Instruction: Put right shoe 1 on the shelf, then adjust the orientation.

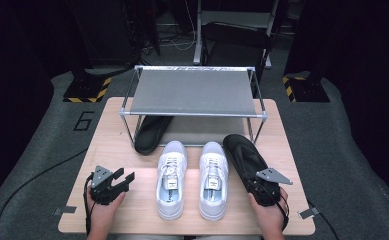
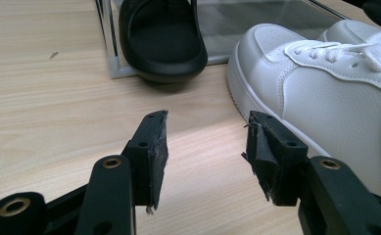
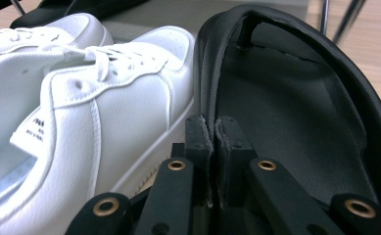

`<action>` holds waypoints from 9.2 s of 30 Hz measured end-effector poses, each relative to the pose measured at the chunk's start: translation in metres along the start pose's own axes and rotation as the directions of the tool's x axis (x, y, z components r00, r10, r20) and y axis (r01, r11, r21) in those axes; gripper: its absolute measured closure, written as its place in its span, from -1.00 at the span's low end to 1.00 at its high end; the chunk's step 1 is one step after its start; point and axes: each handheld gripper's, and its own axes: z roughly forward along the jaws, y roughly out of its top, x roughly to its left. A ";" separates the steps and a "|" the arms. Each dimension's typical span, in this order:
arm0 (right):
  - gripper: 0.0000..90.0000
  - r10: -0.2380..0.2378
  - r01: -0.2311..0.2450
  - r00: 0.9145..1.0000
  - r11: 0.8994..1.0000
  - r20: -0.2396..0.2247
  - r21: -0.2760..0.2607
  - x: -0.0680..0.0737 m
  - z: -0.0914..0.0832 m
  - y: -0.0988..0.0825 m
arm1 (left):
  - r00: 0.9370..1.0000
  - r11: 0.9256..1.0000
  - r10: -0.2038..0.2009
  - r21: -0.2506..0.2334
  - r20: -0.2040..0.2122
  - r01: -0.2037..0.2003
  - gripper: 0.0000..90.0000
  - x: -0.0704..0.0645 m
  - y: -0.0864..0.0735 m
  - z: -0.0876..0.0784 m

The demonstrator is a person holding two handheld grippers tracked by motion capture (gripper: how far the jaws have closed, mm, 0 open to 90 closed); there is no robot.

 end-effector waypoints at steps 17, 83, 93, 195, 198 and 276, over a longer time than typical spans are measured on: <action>0.88 -0.039 0.039 0.999 0.999 -0.001 -0.014 0.007 0.033 0.034 | 1.000 1.000 -0.008 -0.001 -0.006 0.008 0.12 0.002 -0.004 -0.002; 0.88 -0.090 0.090 0.993 0.996 0.077 -0.002 -0.005 0.133 0.077 | 0.999 1.000 -0.027 -0.005 -0.026 0.027 0.12 0.006 -0.013 -0.002; 0.88 -0.100 0.100 0.991 0.995 0.090 0.006 -0.008 0.146 0.084 | 0.999 1.000 -0.031 0.003 -0.023 0.031 0.12 0.005 -0.014 -0.002; 0.02 -0.107 0.107 0.984 0.994 0.144 0.008 -0.004 0.154 0.078 | 1.000 0.999 0.000 0.040 -0.020 0.001 0.11 -0.002 -0.027 -0.004; -0.01 -0.112 0.112 0.985 0.994 0.132 0.006 -0.005 0.146 0.077 | 1.000 0.999 0.002 0.039 -0.017 -0.001 0.11 -0.002 -0.027 -0.003; -0.10 -0.059 0.062 0.998 0.992 0.028 -0.114 0.010 0.042 0.015 | 0.978 0.995 0.036 0.084 0.206 -0.054 0.11 -0.062 0.035 0.002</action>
